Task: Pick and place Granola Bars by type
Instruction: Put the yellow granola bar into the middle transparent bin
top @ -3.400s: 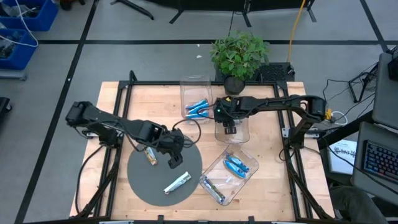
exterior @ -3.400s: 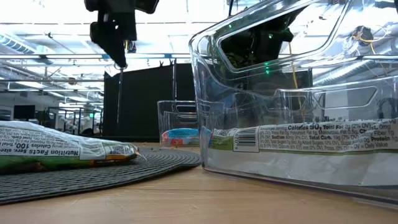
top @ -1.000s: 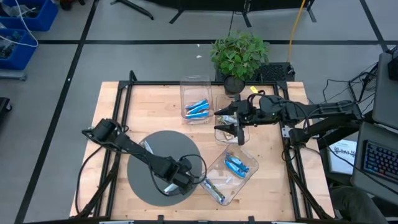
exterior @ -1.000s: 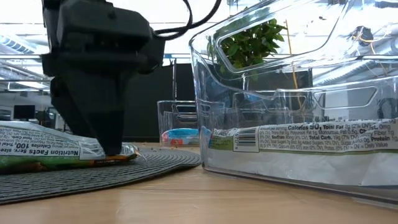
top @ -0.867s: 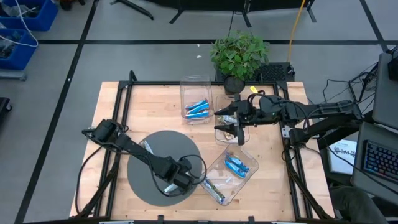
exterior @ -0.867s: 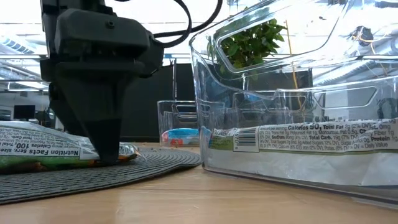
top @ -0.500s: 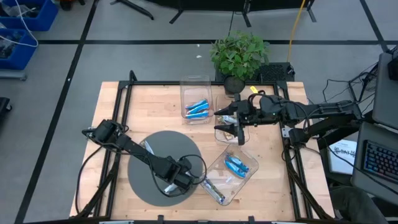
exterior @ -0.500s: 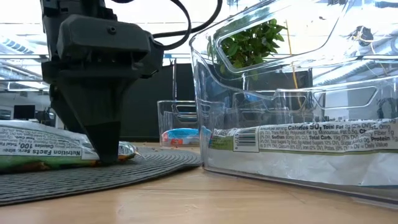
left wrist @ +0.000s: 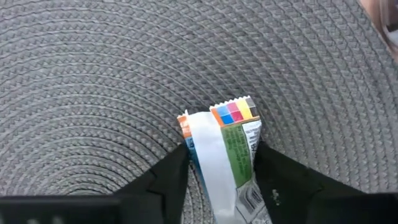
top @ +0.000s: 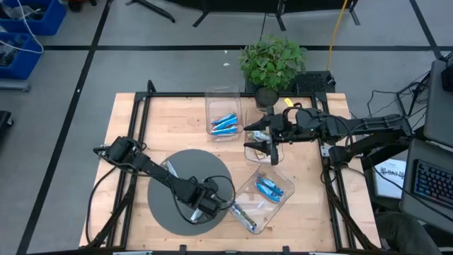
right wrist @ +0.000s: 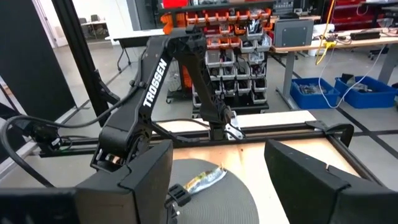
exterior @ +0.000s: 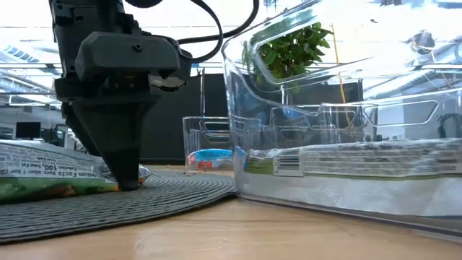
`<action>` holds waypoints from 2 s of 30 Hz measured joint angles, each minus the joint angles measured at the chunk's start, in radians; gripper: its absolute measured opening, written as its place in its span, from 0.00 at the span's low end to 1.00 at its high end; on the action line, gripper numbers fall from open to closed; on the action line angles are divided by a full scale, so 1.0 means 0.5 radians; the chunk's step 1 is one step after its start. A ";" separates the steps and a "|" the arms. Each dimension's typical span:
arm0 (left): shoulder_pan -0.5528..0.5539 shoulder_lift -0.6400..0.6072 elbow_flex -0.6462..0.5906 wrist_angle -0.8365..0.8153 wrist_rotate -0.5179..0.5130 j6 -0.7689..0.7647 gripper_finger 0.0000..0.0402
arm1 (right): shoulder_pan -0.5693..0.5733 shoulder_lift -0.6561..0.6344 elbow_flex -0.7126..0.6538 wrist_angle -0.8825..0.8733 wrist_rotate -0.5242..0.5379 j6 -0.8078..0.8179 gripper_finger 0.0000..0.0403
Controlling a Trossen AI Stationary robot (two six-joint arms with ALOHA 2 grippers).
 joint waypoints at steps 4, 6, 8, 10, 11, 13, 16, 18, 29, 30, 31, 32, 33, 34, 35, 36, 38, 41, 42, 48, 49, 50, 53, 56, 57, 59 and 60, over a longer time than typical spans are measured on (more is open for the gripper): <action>0.005 0.000 0.000 0.005 -0.003 -0.024 0.32 | -0.002 0.000 0.000 0.058 0.001 -0.002 0.61; 0.007 0.000 0.000 0.003 -0.001 -0.054 0.26 | -0.004 0.000 0.000 0.096 0.001 -0.002 0.61; 0.009 0.000 0.000 0.003 0.008 -0.051 0.21 | -0.004 0.000 0.000 0.123 0.001 -0.002 0.61; 0.011 0.000 0.000 0.002 0.025 -0.051 0.17 | -0.012 0.000 0.000 0.130 0.000 -0.002 0.61; 0.012 0.000 0.000 0.002 0.036 -0.039 0.16 | -0.015 0.000 0.000 0.128 0.000 0.001 0.61; 0.012 -0.005 0.000 0.002 0.065 0.014 0.14 | -0.021 0.000 0.000 0.128 0.001 0.016 0.61; 0.027 -0.019 -0.001 0.002 0.155 0.112 0.12 | -0.040 0.000 0.000 0.129 0.001 0.021 0.61; 0.046 -0.046 -0.004 -0.009 0.218 0.158 0.12 | -0.054 0.000 0.000 0.129 0.000 0.060 0.61; 0.237 -0.469 -0.005 -0.162 0.131 0.361 0.10 | -0.082 0.000 0.000 0.132 0.007 0.091 0.61; 0.257 -0.529 -0.005 -0.168 0.110 0.382 0.10 | -0.085 0.000 0.000 0.132 0.009 0.090 0.61; 0.276 -0.585 -0.005 -0.172 0.083 0.403 0.10 | -0.093 0.000 0.000 0.131 0.009 0.092 0.61; 0.298 -0.644 -0.005 -0.173 0.057 0.414 0.10 | -0.098 0.000 0.000 0.131 0.009 0.102 0.61; 0.318 -0.703 -0.005 -0.175 0.029 0.422 0.09 | -0.105 0.000 0.000 0.125 0.009 0.117 0.61; 0.338 -0.761 -0.005 -0.172 0.009 0.437 0.09 | -0.111 0.000 0.000 0.115 0.009 0.129 0.61; 0.361 -0.823 -0.004 -0.172 -0.010 0.440 0.09 | -0.117 0.000 0.000 0.104 0.009 0.143 0.61; 0.381 -0.879 -0.004 -0.171 -0.029 0.445 0.09 | -0.120 0.000 0.000 0.096 0.009 0.164 0.61; 0.423 -0.987 -0.004 -0.161 -0.060 0.450 0.09 | -0.121 0.000 0.000 0.082 0.009 0.184 0.61; 0.480 -1.123 -0.004 -0.122 -0.120 0.492 0.09 | -0.121 0.018 0.000 0.087 0.009 0.171 0.61; 0.495 -1.165 -0.004 -0.095 -0.139 0.525 0.09 | -0.121 0.027 0.000 0.090 0.011 0.171 0.61; 0.577 -1.356 -0.003 0.130 -0.315 0.787 0.09 | -0.118 0.066 -0.002 0.082 0.123 0.170 0.61; 0.593 -1.375 -0.003 0.171 -0.326 0.828 0.08 | -0.118 0.077 -0.002 0.084 0.126 0.170 0.61; 0.611 -1.394 -0.002 0.214 -0.333 0.867 0.08 | -0.117 0.099 -0.002 0.108 0.143 0.172 0.61; 0.647 -1.422 -0.002 0.360 -0.374 0.997 0.08 | -0.113 0.124 -0.003 0.100 0.210 0.231 0.61; 0.665 -1.421 0.000 0.536 -0.435 1.195 0.08 | -0.104 0.168 -0.001 0.157 0.240 0.268 0.61; 0.664 -1.420 0.000 0.611 -0.440 1.278 0.08 | -0.099 0.178 -0.001 0.152 0.261 0.270 0.61; 0.663 -1.421 0.000 0.751 -0.451 1.459 0.08 | -0.088 0.218 -0.002 0.212 0.285 0.266 0.61; 0.663 -1.421 0.000 0.807 -0.456 1.547 0.08 | -0.084 0.230 -0.002 0.233 0.314 0.266 0.61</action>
